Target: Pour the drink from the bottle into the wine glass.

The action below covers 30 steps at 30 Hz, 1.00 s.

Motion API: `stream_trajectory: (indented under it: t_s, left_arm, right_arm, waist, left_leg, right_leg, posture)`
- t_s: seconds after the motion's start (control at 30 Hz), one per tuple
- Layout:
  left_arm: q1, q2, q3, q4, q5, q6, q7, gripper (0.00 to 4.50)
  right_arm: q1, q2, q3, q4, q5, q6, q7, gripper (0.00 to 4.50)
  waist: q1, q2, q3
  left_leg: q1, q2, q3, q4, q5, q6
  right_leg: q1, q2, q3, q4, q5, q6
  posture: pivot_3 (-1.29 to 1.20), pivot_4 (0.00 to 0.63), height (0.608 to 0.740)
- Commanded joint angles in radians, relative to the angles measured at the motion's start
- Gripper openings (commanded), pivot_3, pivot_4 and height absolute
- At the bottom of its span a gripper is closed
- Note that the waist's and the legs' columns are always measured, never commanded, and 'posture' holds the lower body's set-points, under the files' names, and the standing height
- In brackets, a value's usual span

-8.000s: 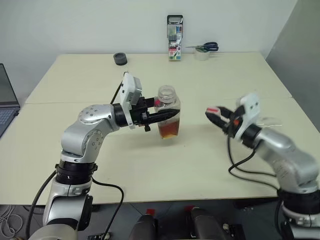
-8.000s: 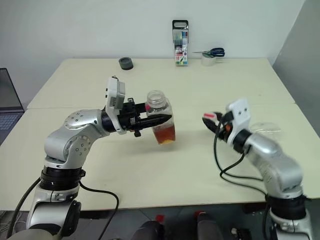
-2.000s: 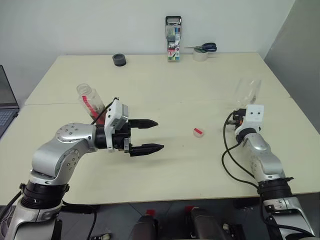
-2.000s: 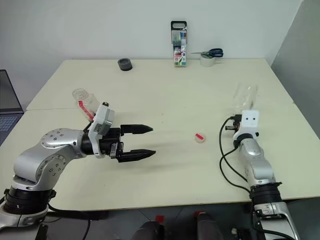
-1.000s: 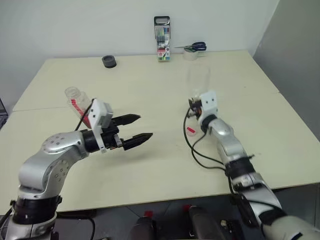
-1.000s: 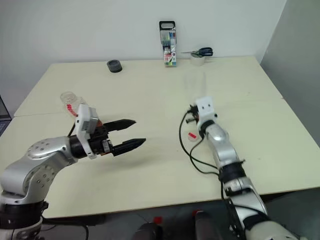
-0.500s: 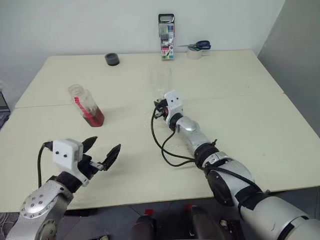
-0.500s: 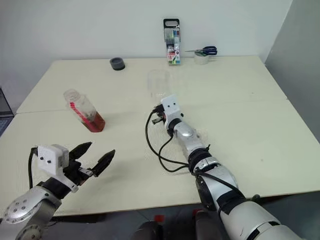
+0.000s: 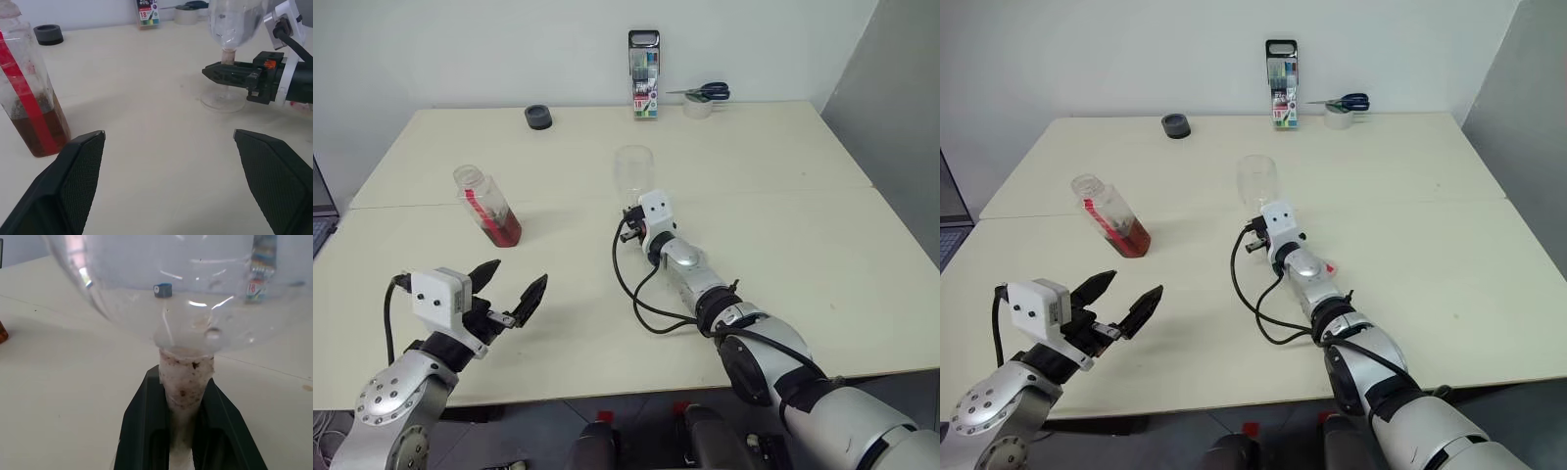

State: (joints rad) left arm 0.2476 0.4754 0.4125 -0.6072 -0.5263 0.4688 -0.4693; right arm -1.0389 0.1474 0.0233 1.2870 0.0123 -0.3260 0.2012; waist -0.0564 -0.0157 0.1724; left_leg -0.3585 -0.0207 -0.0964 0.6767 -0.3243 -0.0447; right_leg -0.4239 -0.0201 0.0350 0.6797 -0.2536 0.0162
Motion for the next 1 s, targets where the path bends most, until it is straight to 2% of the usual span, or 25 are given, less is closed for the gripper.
stream_trajectory:
  t_s: [0.03, 0.27, 0.47, 0.6, 0.67, 0.83, 0.93, 1.0]
  left_arm:
    - [-0.011, 0.013, 0.02, -0.012, -0.011, -0.019, -0.005, 4.5]
    - [-0.016, 0.017, 0.017, -0.003, -0.013, -0.017, -0.012, 4.5]
    - [-0.041, 0.022, 0.013, 0.021, -0.014, -0.015, -0.014, 4.5]
    - [-0.084, 0.017, 0.019, 0.073, -0.004, -0.024, 0.002, 4.5]
    - [-0.119, 0.014, 0.02, 0.102, -0.003, -0.026, 0.015, 4.5]
    - [-0.18, 0.006, -0.002, 0.167, 0.023, -0.042, 0.035, 4.5]
    - [-0.199, -0.005, -0.009, 0.192, 0.039, -0.053, 0.052, 4.5]
    - [-0.215, -0.013, -0.009, 0.217, 0.052, -0.06, 0.069, 4.5]
  right_arm:
    - [0.056, 0.08, 0.004, 0.013, -0.021, -0.004, -0.005, 1.44]
    - [0.074, 0.071, 0.009, -0.002, -0.039, -0.024, 0.026, 3.92]
    - [0.127, -0.012, 0.004, -0.1, -0.014, -0.066, 0.134, 3.92]
    - [0.297, -0.116, 0.035, -0.463, 0.031, 0.007, 0.325, 3.92]
    - [0.419, -0.195, 0.069, -0.791, 0.095, 0.189, 0.439, 3.92]
    - [0.592, -0.393, 0.088, -1.396, 0.24, 0.615, 0.522, 3.92]
    - [0.636, -0.504, 0.062, -1.643, 0.345, 0.816, 0.539, 3.92]
    - [0.651, -0.582, 0.045, -1.756, 0.396, 0.884, 0.568, 3.92]
  waist:
    - [0.0, 0.0, 0.0]
    - [-0.003, 0.0, 0.0]
    - [-0.003, 0.0, 0.0]
    - [0.007, 0.0, 0.0]
    - [0.016, 0.0, 0.0]
    - [0.021, 0.001, 0.0]
    - [0.021, 0.001, 0.001]
    - [0.024, 0.001, 0.0]
  left_leg:
    - [0.0, 0.0, 0.0, 0.0, 0.0, 0.0]
    - [0.0, 0.001, 0.0, 0.0, 0.0, 0.0]
    - [0.0, 0.001, 0.0, 0.0, 0.0, 0.0]
    - [0.0, 0.0, -0.001, 0.0, 0.0, 0.001]
    - [-0.001, -0.001, -0.002, 0.001, -0.002, 0.003]
    - [-0.002, 0.0, -0.004, 0.001, -0.002, 0.003]
    - [-0.001, 0.001, -0.005, 0.0, -0.002, 0.003]
    - [-0.002, 0.0, -0.005, 0.0, -0.002, 0.003]
  right_leg:
    - [0.0, 0.0, 0.0, 0.0, 0.0, 0.0]
    - [0.0, 0.001, 0.0, 0.0, 0.0, 0.0]
    - [0.0, 0.001, 0.001, 0.0, 0.0, 0.0]
    - [0.0, 0.0, -0.001, -0.001, 0.0, 0.0]
    - [0.001, 0.0, -0.001, -0.001, 0.0, 0.0]
    - [0.0, 0.0, -0.002, -0.001, 0.0, 0.001]
    - [0.0, 0.001, -0.003, -0.001, 0.0, 0.001]
    - [0.001, 0.0, -0.003, -0.002, 0.0, 0.001]
  posture:
    - [0.0, 0.15, 0.74]
    - [0.0, 0.15, 0.74]
    - [0.0, 0.15, 0.74]
    - [0.0, 0.15, 0.74]
    - [0.0, 0.15, 0.74]
    - [0.0, 0.15, 0.74]
    - [0.0, 0.15, 0.74]
    - [0.0, 0.15, 0.74]
